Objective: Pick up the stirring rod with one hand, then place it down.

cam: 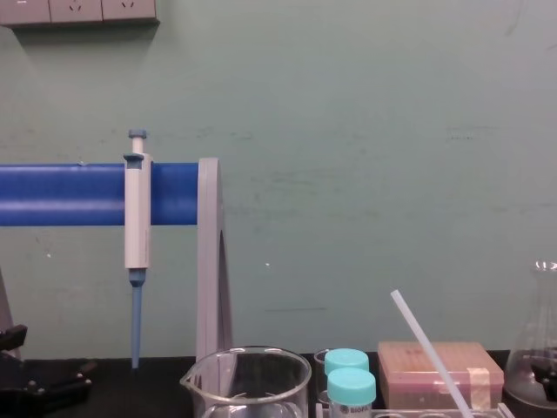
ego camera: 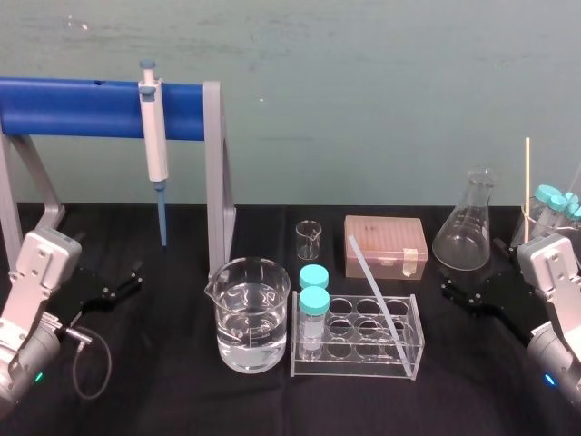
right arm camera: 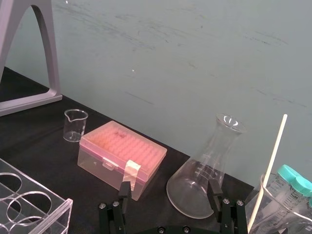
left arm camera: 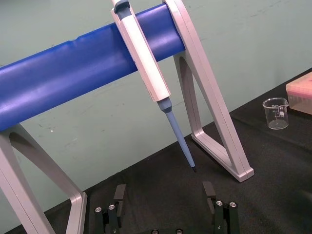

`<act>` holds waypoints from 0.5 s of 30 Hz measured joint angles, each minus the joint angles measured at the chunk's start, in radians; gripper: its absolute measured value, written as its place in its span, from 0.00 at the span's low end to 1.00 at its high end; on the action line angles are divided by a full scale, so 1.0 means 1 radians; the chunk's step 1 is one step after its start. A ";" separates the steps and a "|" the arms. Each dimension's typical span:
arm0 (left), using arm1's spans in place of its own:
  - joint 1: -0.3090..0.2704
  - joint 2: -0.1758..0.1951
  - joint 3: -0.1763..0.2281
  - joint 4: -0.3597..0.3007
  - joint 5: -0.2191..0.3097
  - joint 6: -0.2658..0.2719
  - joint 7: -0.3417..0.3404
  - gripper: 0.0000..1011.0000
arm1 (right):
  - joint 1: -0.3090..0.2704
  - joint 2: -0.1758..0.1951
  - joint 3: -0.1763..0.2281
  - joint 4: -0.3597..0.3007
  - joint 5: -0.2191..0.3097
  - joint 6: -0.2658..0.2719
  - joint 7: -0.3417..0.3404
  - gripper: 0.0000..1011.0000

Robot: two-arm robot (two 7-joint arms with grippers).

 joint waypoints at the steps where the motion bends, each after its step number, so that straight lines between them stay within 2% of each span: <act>1: 0.000 0.000 0.000 0.000 0.000 0.000 0.000 0.99 | 0.000 0.000 0.000 0.000 0.000 0.000 0.000 0.99; 15: 0.000 0.000 0.000 0.000 0.000 0.000 0.000 0.99 | 0.000 0.000 0.000 0.000 0.000 0.000 0.000 0.99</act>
